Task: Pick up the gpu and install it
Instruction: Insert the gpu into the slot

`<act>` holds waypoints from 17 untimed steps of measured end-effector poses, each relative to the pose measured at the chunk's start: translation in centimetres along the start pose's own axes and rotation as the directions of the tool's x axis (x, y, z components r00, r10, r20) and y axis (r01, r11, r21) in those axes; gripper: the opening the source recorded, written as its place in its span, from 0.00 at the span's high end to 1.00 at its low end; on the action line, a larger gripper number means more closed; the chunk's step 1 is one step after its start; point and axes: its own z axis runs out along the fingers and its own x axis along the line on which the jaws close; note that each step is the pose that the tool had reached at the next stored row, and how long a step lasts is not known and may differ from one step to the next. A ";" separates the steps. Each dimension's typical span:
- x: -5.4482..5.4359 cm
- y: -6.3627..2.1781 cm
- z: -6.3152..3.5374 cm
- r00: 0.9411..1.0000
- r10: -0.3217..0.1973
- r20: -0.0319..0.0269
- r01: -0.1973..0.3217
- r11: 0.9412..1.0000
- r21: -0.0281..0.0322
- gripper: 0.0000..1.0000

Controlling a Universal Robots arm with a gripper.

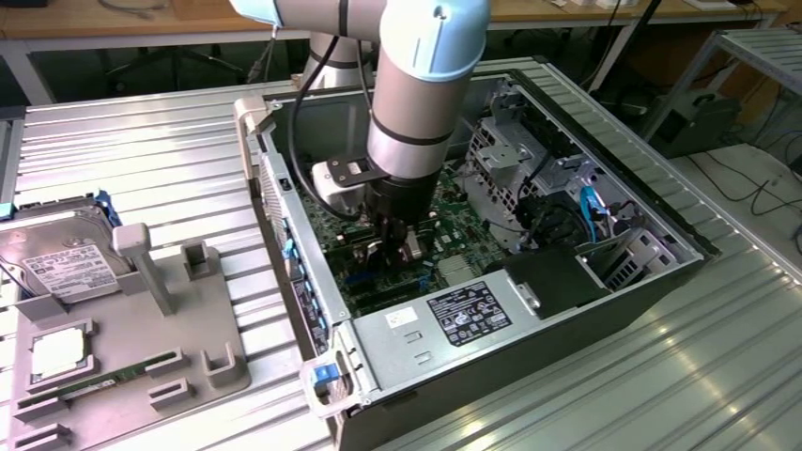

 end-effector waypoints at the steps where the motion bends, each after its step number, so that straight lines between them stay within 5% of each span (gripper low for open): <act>1: 0.0 0.00 0.03 1.000 0.000 0.000 0.000 1.000 0.000 0.72; 12: 0.0 0.00 0.54 1.000 0.000 0.000 0.000 1.000 0.000 0.72; 14: 0.0 0.01 0.66 1.000 0.001 0.008 -0.001 1.000 0.001 0.72; 17: 0.0 0.00 0.30 1.000 0.000 0.004 0.000 1.000 0.001 0.65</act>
